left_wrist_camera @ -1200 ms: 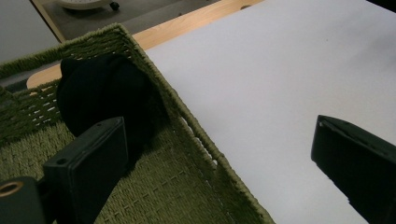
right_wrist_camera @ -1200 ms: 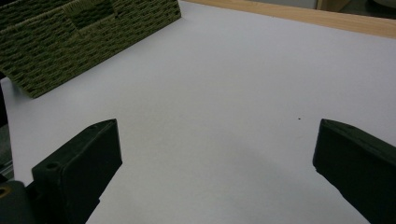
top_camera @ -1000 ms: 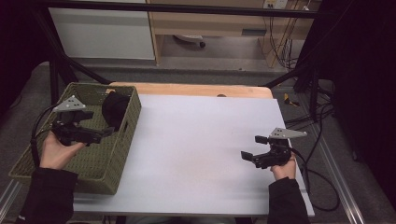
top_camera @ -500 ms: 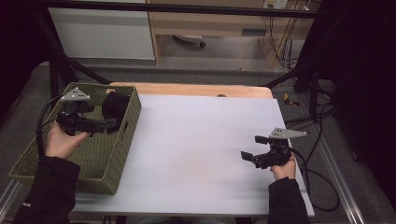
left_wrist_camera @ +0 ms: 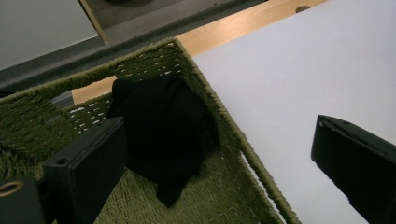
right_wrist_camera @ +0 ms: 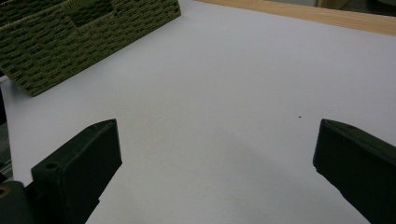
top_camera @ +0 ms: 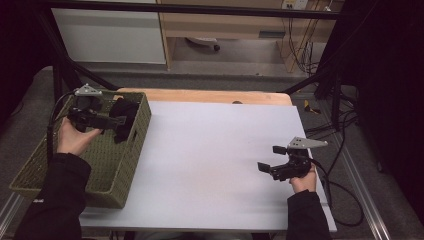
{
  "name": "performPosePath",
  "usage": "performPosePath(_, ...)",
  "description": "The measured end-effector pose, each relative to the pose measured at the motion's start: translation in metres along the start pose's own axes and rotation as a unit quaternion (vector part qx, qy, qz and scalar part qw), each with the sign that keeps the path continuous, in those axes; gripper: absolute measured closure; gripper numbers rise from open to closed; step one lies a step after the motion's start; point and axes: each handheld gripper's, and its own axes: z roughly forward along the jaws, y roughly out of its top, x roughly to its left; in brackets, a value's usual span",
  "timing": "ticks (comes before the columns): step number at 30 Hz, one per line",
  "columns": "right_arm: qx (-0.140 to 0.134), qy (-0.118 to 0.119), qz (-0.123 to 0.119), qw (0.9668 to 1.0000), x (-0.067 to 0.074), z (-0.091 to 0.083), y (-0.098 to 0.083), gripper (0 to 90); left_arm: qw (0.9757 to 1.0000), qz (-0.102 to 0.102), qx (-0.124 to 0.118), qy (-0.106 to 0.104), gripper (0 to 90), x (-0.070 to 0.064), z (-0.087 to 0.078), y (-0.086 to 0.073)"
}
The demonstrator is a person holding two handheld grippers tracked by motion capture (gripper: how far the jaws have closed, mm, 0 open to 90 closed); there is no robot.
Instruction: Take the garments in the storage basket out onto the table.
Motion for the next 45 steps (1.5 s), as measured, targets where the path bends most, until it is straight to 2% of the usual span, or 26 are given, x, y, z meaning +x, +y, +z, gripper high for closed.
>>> performPosePath(13,0.004,-0.001,-0.002,1.0000,-0.001,0.001,-0.001,1.5,0.9996,-0.004,0.019,0.022,3.6,0.014,0.027,0.004)
performPosePath(21,0.005,-0.003,-0.001,1.0000,-0.001,0.002,-0.001,1.5,0.9988,-0.020,0.031,0.033,3.9,0.028,0.047,0.000)
performPosePath(32,0.007,-0.004,0.001,1.0000,-0.002,0.002,-0.002,1.4,0.9973,-0.017,0.051,0.050,5.3,0.034,0.067,0.001)
performPosePath(39,0.006,-0.005,0.000,1.0000,-0.002,0.002,-0.002,1.4,0.9968,-0.021,0.056,0.053,5.7,0.038,0.080,0.001)
performPosePath(45,0.008,-0.005,0.003,1.0000,-0.002,0.002,-0.002,1.4,0.9959,-0.025,0.069,0.052,5.6,0.040,0.091,-0.003)
